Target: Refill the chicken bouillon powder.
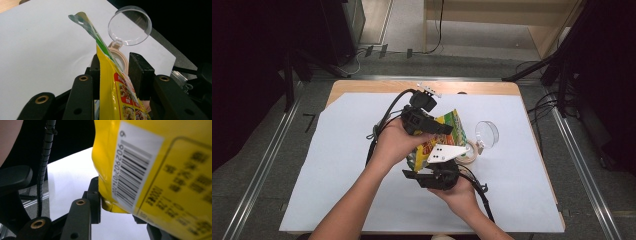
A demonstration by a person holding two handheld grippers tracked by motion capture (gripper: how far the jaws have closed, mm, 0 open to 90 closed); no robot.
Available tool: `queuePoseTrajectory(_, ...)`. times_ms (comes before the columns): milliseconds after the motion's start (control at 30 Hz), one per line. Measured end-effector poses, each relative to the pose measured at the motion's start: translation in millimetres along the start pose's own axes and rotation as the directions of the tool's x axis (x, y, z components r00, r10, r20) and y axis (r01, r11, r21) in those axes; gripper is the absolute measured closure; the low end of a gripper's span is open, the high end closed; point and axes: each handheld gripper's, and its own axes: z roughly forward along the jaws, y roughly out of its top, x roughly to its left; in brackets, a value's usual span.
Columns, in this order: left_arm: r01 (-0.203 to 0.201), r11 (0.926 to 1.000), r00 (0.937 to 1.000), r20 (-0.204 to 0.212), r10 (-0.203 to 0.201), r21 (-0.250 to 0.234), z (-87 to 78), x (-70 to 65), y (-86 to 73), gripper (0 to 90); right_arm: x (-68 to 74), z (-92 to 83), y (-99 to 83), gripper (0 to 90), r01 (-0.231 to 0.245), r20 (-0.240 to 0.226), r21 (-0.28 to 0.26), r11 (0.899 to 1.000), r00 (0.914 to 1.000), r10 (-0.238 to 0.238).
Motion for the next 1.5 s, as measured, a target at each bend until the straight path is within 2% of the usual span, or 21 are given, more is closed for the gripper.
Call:
queuePoseTrajectory(200,0.0,0.9999,1.0,-0.005,0.0,0.012,0.8,-0.1,1.5,66.7,0.6,-0.4,0.7,67.1,-0.012,-0.004,-0.003,1.0,0.9999,0.012)
queuePoseTrajectory(1500,-0.005,0.9999,1.0,-0.009,0.005,0.009,2.2,-1.5,-0.1,66.3,0.1,1.8,-1.9,67.2,-0.005,0.0,-0.002,1.0,1.0,0.005)
